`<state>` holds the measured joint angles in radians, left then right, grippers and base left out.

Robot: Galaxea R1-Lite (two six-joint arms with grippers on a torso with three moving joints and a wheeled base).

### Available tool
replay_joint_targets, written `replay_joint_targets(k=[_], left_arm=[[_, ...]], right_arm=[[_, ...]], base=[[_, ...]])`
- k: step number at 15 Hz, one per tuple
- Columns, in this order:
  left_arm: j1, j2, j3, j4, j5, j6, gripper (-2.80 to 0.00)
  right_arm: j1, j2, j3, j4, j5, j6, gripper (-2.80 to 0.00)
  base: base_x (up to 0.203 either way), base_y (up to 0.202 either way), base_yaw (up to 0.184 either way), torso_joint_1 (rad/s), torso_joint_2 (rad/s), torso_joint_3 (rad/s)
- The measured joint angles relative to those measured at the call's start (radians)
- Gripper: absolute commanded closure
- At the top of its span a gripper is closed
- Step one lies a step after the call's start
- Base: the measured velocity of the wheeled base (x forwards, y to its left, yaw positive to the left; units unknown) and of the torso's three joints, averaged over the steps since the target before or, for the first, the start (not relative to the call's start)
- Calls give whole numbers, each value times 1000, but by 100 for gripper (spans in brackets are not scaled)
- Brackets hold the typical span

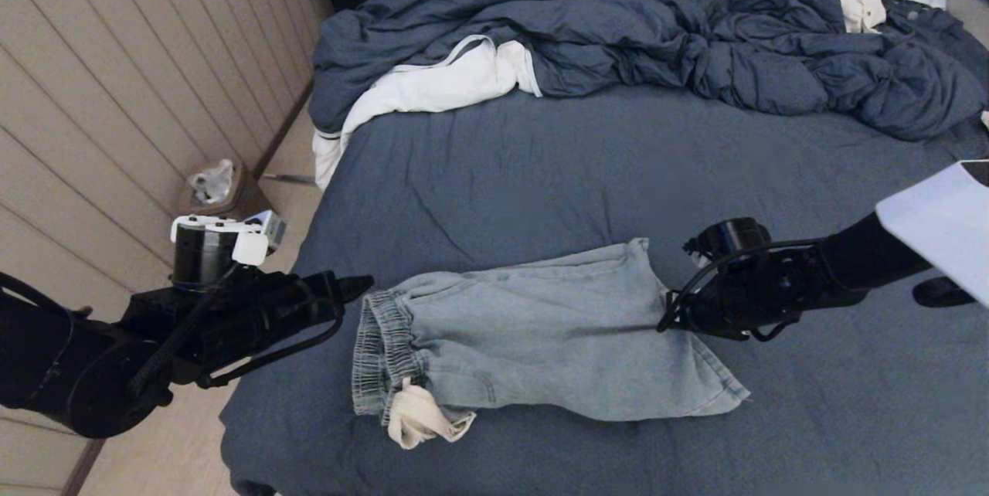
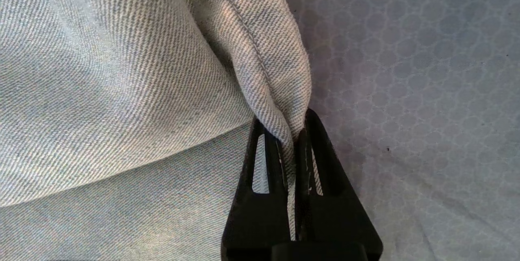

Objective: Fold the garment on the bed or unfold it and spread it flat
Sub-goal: Fold the blue shorts

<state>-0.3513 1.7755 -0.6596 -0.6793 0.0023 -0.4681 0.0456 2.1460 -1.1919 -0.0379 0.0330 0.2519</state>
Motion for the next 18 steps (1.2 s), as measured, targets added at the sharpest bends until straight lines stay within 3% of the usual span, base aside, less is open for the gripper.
replay_joint_targets(k=[13,18], left_arm=[[37,35,-10,-4,-13,1,-280],[37,51,-10,-4,-14,1,-280]], right_arm=[[-3,-11,-11,-4,1,1,0],[-89,-33,-26,-6,2,-53,0]], base=[[0,0,0,0,0,0],[0,0,0,0,0,0]])
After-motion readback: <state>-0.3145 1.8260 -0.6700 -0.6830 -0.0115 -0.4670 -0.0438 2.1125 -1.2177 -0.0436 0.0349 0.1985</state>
